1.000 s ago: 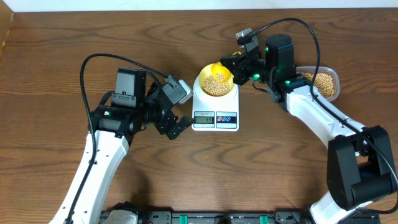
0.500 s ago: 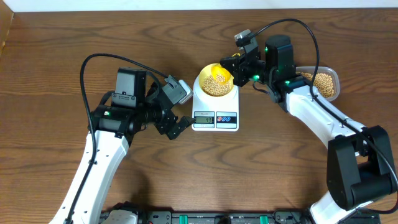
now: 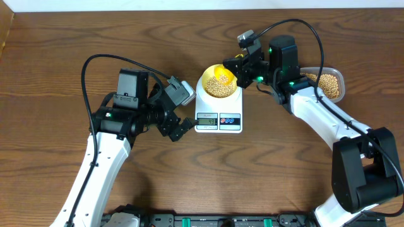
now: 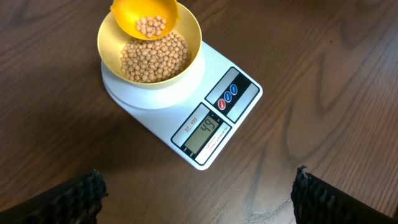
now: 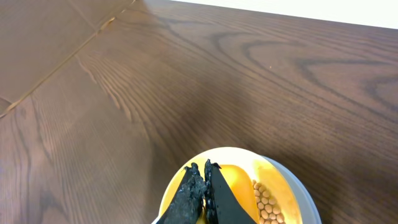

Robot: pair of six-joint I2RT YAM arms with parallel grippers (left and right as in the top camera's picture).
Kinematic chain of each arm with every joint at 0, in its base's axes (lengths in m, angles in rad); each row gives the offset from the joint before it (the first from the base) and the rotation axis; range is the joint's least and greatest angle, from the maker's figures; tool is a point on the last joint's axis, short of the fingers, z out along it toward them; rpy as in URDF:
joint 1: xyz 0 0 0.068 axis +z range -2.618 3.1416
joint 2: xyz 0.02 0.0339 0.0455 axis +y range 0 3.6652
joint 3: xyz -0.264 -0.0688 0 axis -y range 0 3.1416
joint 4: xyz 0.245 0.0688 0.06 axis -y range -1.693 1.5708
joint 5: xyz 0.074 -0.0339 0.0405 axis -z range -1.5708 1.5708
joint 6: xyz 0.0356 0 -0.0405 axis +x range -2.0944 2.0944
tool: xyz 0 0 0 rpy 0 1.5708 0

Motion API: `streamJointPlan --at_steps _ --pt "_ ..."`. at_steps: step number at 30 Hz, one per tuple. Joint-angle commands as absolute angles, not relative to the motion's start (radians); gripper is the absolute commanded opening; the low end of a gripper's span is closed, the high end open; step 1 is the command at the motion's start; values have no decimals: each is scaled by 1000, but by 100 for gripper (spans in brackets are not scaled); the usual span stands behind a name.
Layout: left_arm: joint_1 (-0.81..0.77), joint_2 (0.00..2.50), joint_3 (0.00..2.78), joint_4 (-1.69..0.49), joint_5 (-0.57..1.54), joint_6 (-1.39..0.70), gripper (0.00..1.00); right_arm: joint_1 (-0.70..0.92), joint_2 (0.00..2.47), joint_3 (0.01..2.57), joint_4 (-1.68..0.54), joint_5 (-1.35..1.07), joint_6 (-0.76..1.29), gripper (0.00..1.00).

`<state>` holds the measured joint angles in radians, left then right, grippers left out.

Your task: Scoop item into bowl and weigh 50g on scale

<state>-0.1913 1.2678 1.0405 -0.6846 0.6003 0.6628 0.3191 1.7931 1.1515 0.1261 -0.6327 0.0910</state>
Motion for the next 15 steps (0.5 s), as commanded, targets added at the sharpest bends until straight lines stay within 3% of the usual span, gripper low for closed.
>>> streamJointPlan --at_steps 1,4,8,10,15 --pt "-187 1274 1033 -688 613 677 98 334 1802 1150 112 -626 25 1" --pt "-187 1274 1033 -688 613 677 98 337 1802 1150 128 -605 98 1" --pt "-187 1274 1033 -688 613 677 98 338 1802 1150 107 -586 -10 1" --pt "-187 1274 1033 -688 613 677 98 333 1802 1150 126 -568 81 1" --pt "-187 1274 1033 -688 613 677 98 331 1802 1150 132 -583 86 1"
